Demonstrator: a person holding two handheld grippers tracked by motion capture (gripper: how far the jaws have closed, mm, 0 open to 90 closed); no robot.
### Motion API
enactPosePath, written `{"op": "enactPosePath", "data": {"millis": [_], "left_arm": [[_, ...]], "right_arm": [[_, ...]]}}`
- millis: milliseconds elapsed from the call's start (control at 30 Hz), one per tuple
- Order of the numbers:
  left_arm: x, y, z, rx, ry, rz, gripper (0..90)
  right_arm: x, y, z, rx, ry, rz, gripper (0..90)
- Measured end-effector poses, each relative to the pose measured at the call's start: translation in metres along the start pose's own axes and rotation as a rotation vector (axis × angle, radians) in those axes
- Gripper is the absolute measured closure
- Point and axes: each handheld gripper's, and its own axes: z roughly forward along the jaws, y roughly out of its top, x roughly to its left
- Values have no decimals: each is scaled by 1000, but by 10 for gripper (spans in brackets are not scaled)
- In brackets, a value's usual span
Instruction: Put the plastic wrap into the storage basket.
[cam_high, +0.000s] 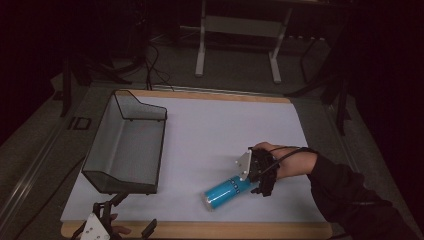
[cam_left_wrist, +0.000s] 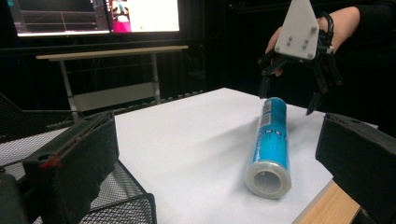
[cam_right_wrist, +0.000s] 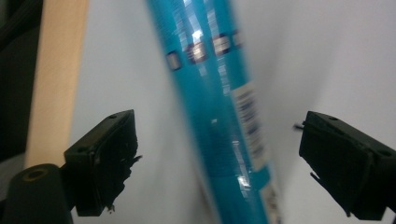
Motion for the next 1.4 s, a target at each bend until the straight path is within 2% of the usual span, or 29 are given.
{"op": "enactPosePath", "data": {"millis": [33, 67, 100, 167, 233, 267, 300, 367, 400, 567, 600, 633, 867, 1033, 1200, 1233, 1300, 1400], "left_arm": [[0, 0, 0, 2, 2, 0, 2], [0, 0, 0, 2, 3, 1, 2], [0, 0, 0, 3, 4, 2, 2], [0, 0, 0, 3, 6, 3, 2], [-1, 0, 0, 8, 10, 7, 2], [-1, 0, 0, 12, 11, 10, 2], [-1, 0, 0, 15, 15, 13, 2], [-2, 0, 0, 17, 15, 13, 2], [-2, 0, -1, 17, 15, 12, 2], [-2, -1, 0, 25, 13, 9, 2], [-3, -2, 3, 57, 1, 19, 2], [-4, -2, 4, 60, -4, 19, 2], [-4, -2, 5, 71, -15, 22, 2], [-5, -3, 5, 75, -24, 23, 2], [-5, -2, 5, 75, -30, 23, 2], [-5, -3, 5, 75, -31, 23, 2], [-5, -2, 5, 73, -31, 25, 2], [-5, -3, 5, 75, -33, 24, 2]], "right_arm": [[0, 0, 0, 0, 0, 0, 111], [-2, 4, 7, 54, 53, -33, 111], [-2, 5, 10, 73, 70, -39, 111], [-2, 5, 10, 73, 70, -39, 111], [-7, 8, 21, 122, 127, -49, 111], [-8, 9, 24, 118, 134, -56, 111], [-9, 10, 31, 126, 129, -64, 111], [-9, 10, 31, 126, 129, -64, 111], [-9, 10, 41, 139, 118, -100, 111], [-12, 9, 48, 140, 108, -124, 134], [-13, 7, 51, 136, 105, -149, 157], [-13, 7, 53, 135, 108, -153, 158], [-20, 7, 66, 151, 145, -159, 201], [-23, 5, 76, 169, 149, -174, 279], [-23, 5, 81, 174, 150, -180, 275], [-19, 6, 89, 203, 131, -192, 207], [-21, 7, 91, 225, 136, -148, 166], [-26, 5, 93, 226, 155, -95, 134]]}}
